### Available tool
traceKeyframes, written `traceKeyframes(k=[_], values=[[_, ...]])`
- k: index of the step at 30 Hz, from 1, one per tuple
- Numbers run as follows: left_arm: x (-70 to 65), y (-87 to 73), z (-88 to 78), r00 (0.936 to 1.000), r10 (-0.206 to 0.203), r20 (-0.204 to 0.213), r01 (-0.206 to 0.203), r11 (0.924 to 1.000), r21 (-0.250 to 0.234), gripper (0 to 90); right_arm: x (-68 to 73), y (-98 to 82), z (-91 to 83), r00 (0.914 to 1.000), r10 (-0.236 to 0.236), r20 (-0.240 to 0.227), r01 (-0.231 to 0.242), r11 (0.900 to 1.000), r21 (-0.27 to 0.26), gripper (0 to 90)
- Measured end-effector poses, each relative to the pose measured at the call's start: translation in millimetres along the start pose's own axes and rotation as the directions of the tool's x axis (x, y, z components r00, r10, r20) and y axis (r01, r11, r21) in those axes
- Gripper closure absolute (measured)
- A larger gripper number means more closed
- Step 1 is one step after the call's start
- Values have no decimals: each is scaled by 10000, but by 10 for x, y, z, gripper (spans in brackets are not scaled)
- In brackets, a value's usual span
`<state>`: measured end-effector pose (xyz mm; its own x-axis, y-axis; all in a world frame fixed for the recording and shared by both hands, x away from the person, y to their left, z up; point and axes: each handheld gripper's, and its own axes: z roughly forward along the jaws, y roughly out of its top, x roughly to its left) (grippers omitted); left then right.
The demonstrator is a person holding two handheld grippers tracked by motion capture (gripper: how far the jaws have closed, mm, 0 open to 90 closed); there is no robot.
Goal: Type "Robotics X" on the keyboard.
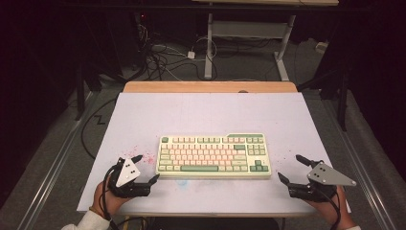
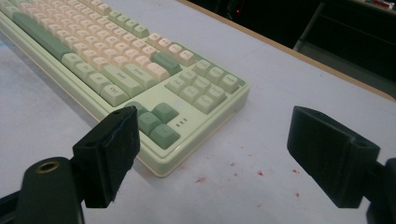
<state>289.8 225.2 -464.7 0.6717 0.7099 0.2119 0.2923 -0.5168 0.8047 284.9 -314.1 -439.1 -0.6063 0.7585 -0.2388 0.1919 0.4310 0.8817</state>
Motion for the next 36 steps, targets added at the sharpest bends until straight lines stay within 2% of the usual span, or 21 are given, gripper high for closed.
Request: traceKeyframes(k=[9, 13, 15, 16, 17, 21, 25, 27, 30, 31, 36], values=[[3, -2, -18, 10000, 28, -12, -28, 9999, -99, 149, 8, 12, -16, 10000, -49, 25, 49, 10000, -54, 186], [-5, -1, -39, 9999, 9, -110, -12, 9996, -298, 148, 16, 13, -13, 9999, -110, 128, 111, 9999, -68, 230], [-20, 9, -40, 10000, 24, -96, -26, 9996, -268, 180, 20, 15, -16, 9998, -90, 157, 91, 10000, -29, 266], [-22, 14, -30, 9999, -2, -119, 0, 9999, -173, 273, 28, 21, -25, 9999, -127, 110, 127, 9999, -66, 344], [-17, 21, -24, 9997, 74, -223, -75, 10000, -44, 311, 31, 24, -26, 9999, -134, 101, 135, 9999, -89, 354], [27, 23, -62, 10000, -73, -21, 73, 9997, -222, 584, 28, 27, -13, 9997, -241, 10, 241, 9997, 42, 532], [49, 19, -90, 9999, -19, 138, 22, 9996, -265, 748, 28, 34, -10, 9992, -246, -329, 254, 9994, 216, 730], [51, 25, -89, 9996, -46, 261, 51, 9998, -189, 808, 38, 42, -12, 9985, -330, -433, 343, 9989, 309, 793], [37, 29, -85, 9990, -76, 443, 76, 10000, 0, 824, 60, 59, -8, 9969, -479, -627, 501, 9981, 348, 870], [34, 28, -87, 9989, -60, 464, 59, 10000, 31, 870, 71, 64, -6, 9964, -524, -667, 551, 9978, 381, 894], [41, 25, -86, 9983, -111, 580, 102, 9998, 151, 880, 113, 81, 14, 9929, -742, -926, 789, 9957, 485, 900]])
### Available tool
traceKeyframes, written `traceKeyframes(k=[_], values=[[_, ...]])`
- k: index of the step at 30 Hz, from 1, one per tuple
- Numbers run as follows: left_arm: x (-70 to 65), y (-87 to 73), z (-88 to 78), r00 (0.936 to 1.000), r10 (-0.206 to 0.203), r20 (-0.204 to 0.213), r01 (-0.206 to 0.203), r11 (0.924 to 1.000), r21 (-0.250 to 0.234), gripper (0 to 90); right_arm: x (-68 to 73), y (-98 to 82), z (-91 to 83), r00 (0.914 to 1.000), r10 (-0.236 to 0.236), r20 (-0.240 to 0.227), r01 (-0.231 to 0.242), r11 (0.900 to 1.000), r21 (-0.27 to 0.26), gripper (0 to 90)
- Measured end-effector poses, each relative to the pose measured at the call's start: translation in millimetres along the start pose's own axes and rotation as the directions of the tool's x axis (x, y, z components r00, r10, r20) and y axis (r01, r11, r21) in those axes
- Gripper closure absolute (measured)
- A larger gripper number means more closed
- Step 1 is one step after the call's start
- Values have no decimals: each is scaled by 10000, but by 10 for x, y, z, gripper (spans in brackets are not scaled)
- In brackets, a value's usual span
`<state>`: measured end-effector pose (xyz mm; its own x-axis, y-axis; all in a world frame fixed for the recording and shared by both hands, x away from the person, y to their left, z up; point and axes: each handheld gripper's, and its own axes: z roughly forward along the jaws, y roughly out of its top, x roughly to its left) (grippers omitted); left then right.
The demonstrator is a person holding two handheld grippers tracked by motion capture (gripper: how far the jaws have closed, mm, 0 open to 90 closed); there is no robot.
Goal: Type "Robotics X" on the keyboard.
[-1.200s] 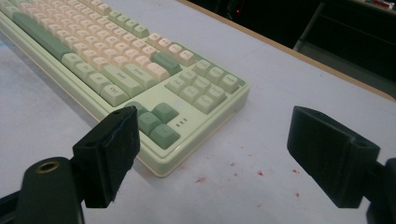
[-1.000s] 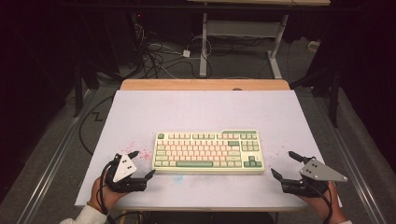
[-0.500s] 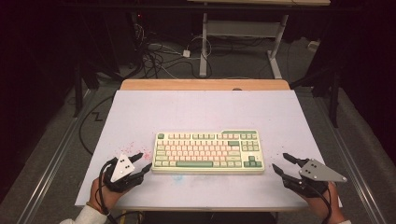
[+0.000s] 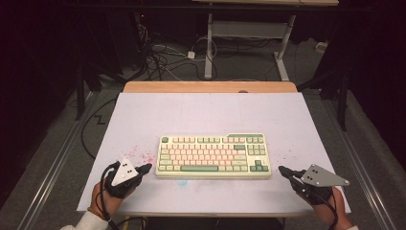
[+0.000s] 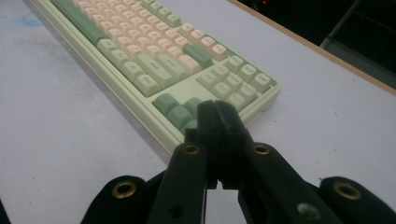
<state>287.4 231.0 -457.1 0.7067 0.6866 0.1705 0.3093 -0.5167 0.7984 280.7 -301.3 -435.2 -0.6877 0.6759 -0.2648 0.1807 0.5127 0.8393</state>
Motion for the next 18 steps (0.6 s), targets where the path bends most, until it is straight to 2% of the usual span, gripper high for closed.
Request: traceKeyframes(k=[7, 8, 12, 13, 14, 16, 18], values=[[-1, 25, 20, 10000, 20, -30, -19, 9998, 183, 880, 35, 34, 44, 9998, -21, -172, 21, 10000, 6, 900], [-3, 40, 33, 9999, 99, 71, -101, 9994, 339, 880, 41, 41, 50, 9998, -23, -182, 24, 10000, 19, 900], [-4, 73, 55, 9995, 312, 27, -313, 9984, 475, 880, 56, 76, 80, 9997, -92, -209, 92, 10000, 5, 900], [-2, 85, 60, 9996, 268, 92, -273, 9981, 552, 880, 59, 86, 86, 9997, -88, -233, 88, 10000, 0, 900], [11, 101, 65, 9993, 351, 101, -356, 9980, 515, 880, 59, 97, 93, 9996, -88, -270, 87, 10000, -31, 900], [25, 128, 80, 9995, 209, 238, -222, 9983, 545, 880, 64, 119, 107, 9995, -137, -284, 136, 9999, -63, 900], [38, 165, 98, 9992, 361, 187, -371, 9978, 552, 880, 71, 140, 120, 9994, -134, -324, 131, 9999, -80, 900]])
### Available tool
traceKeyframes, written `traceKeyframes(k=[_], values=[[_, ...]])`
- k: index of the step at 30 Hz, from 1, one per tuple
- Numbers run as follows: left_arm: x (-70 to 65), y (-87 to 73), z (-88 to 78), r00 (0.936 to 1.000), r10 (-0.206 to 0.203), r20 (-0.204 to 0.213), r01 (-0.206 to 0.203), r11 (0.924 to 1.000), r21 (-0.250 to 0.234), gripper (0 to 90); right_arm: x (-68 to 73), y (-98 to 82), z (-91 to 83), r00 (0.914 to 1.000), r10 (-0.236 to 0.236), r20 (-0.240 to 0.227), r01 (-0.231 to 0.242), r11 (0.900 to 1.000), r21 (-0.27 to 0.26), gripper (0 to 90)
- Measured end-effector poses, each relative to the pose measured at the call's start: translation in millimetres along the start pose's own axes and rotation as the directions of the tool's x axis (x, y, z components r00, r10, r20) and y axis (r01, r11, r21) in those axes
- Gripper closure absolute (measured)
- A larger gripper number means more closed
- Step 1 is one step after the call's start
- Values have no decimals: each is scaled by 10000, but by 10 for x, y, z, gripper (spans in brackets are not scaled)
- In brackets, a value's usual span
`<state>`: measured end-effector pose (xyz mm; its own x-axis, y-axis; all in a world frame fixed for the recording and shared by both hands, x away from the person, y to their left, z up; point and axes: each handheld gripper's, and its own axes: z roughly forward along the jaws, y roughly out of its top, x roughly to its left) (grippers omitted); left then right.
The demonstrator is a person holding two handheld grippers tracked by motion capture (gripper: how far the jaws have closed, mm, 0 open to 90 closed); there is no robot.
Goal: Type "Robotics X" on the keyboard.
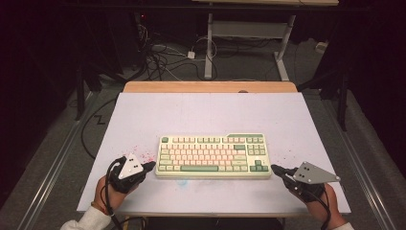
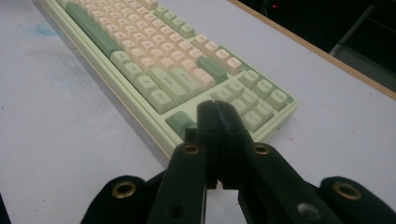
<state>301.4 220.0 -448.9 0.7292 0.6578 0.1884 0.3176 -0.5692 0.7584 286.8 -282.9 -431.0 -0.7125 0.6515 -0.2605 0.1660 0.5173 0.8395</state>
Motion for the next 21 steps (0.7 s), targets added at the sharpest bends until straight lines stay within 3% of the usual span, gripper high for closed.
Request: traceKeyframes(k=[10, 21], values=[[21, 168, 126, 9979, 114, 632, -129, 9996, 247, 880, 4, 75, 57, 10000, -92, -9, 92, 10000, -2, 900], [39, 340, 277, 9957, 356, 860, -385, 9987, 330, 878, 27, 152, 136, 9997, -199, -135, 199, 9998, 56, 900]])
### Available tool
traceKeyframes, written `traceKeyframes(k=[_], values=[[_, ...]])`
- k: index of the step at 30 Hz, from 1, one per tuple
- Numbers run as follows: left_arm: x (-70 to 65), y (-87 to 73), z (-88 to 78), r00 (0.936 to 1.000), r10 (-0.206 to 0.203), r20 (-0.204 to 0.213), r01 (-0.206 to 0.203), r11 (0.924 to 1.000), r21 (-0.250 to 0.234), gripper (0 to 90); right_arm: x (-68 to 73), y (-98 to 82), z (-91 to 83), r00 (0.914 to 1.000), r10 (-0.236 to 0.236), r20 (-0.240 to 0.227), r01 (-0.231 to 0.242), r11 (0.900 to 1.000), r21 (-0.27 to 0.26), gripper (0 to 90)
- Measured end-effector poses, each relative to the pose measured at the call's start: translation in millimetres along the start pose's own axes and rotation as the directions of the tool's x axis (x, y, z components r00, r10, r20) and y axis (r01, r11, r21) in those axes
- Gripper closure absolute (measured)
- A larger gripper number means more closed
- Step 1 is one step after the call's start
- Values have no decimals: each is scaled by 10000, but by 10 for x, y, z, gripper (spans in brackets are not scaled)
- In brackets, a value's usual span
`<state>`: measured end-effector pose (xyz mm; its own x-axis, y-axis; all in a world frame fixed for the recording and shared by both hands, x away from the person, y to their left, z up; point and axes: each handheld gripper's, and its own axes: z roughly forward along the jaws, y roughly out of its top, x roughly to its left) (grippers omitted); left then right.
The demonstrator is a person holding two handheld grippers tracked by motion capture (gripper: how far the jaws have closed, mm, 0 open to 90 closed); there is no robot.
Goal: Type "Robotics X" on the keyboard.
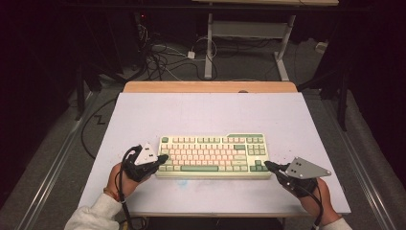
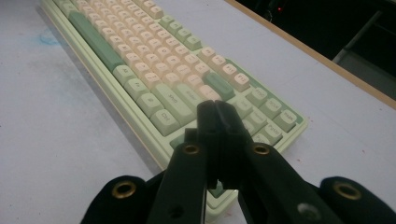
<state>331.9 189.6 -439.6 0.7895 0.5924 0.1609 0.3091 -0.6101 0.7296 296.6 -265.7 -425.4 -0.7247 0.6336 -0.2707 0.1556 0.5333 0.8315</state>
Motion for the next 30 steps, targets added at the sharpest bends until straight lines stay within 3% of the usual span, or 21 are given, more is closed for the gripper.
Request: traceKeyframes(k=[16, 30], values=[[-12, 90, 119, 9997, 173, 176, -175, 9997, 163, 878, 28, 175, 230, 9984, 161, -536, -158, 9999, 68, 900], [-7, 85, 115, 9995, 200, 262, -205, 9996, 203, 877, 142, 428, 473, 9953, -392, -890, 388, 9992, -60, 900]])
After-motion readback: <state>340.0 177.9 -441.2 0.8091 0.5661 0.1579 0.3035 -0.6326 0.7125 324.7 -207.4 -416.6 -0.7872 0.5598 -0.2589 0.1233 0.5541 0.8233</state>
